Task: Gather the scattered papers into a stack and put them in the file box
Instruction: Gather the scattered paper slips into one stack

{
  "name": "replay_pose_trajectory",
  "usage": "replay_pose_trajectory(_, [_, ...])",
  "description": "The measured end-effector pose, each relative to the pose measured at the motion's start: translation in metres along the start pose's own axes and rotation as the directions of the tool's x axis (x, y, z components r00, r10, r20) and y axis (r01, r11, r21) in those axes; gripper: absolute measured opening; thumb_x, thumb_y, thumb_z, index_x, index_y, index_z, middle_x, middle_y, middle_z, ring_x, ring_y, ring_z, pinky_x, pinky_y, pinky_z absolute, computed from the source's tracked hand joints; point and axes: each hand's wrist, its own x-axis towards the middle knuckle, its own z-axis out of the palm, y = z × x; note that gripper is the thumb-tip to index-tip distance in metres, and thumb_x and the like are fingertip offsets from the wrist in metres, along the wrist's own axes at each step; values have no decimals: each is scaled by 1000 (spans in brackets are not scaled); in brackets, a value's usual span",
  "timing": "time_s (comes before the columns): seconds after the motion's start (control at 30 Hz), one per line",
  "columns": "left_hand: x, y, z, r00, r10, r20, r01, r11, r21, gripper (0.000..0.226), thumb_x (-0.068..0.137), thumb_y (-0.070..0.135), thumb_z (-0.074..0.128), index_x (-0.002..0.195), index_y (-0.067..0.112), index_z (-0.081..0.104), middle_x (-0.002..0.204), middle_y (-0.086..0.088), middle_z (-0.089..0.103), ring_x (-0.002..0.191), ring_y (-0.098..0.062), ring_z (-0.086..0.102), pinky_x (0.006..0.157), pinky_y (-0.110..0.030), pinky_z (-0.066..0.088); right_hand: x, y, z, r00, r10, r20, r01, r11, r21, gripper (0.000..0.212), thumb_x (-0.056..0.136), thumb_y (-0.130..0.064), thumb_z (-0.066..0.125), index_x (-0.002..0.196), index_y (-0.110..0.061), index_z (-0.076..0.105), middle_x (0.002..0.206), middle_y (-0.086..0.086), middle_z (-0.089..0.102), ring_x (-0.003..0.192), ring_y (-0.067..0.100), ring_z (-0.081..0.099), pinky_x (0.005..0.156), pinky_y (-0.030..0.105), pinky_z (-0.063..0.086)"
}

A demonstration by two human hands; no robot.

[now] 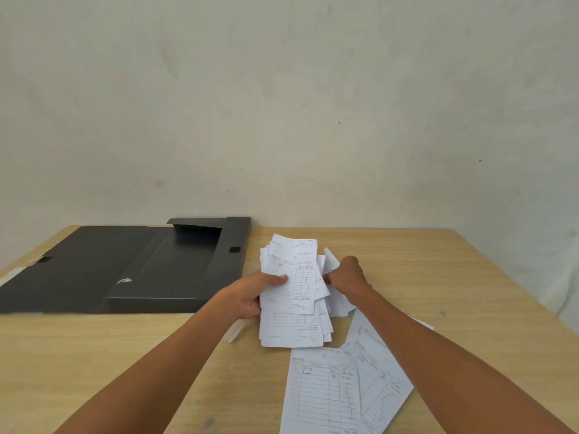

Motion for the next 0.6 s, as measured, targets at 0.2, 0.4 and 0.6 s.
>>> replay_pose_trajectory(0.2, [-5,2,2,997,76,17,-75,996,-49,35,98,4,63,133,9,62,121,-15,76,113,-34,71,91,-52,58,1,9,-43,983,-172,-60,181,967,179,26,85,-11,71,108,2,65,104,16,72,88,31,68,68,34,49])
replay_pose_trajectory(0.4, [-15,4,12,993,78,89,-75,996,-38,45,96,5,66,141,6,57,130,-18,71,119,-38,68,86,-51,62,-21,20,-114,967,-255,-9,242,905,350,25,90,-6,68,114,2,68,113,17,72,94,30,69,77,34,53])
replay_pose_trajectory(0.6, [-44,-5,24,988,-65,141,30,971,236,35,96,10,69,130,3,63,121,-18,75,108,-34,74,90,-49,61,-45,65,-134,926,-159,342,253,935,-248,25,80,-32,79,80,-11,65,79,4,68,71,20,63,65,30,46])
